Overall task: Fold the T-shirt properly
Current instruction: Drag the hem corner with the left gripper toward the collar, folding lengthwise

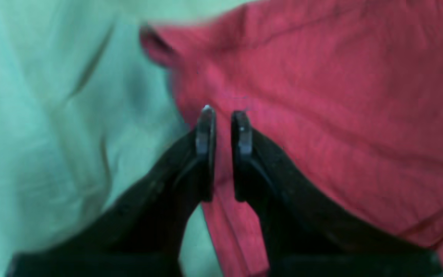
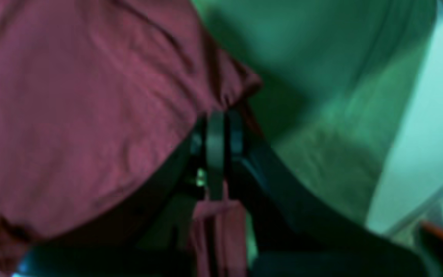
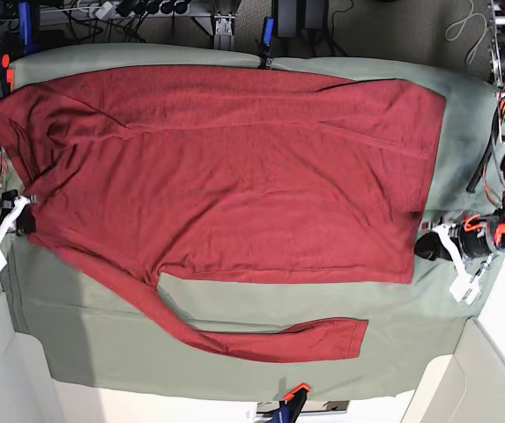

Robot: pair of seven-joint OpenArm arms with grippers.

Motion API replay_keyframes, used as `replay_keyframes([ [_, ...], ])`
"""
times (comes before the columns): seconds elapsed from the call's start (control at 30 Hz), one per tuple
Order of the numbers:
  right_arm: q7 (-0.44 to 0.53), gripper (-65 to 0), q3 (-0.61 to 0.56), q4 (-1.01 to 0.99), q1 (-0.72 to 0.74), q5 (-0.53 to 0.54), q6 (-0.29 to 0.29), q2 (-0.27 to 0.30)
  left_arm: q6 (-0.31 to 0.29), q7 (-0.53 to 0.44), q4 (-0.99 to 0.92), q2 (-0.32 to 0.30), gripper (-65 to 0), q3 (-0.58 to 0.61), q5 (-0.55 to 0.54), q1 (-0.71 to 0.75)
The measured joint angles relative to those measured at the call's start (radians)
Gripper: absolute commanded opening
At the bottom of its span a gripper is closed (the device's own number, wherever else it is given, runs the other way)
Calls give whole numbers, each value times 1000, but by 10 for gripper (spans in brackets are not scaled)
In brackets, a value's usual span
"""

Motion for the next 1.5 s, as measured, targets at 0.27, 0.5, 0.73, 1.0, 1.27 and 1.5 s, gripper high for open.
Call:
replay_keyframes([
  [0.27,5,-650,122,123,-153,43,17,37,-3,-1,245,-77,-579,1,-3,165],
  [0.5,2,-650,126,123,-182,55,21,34,-3,-74,249,-74,-560,1,27,164],
  [0.73,11,-650,126,125,-183,60,22,34,60,-281,91,8,-264,1,185,107],
  [1.0,12,-650,127,125,-183,59,25,32,75,-330,-278,130,-264,-2,209,-125],
  [1.27,10,-650,127,125,-184,58,25,32,76,-431,-576,188,-264,-3,252,-224],
  [1.5,10,-650,127,125,-184,60,25,32,8,-366,-589,188,-264,-6,204,-229],
])
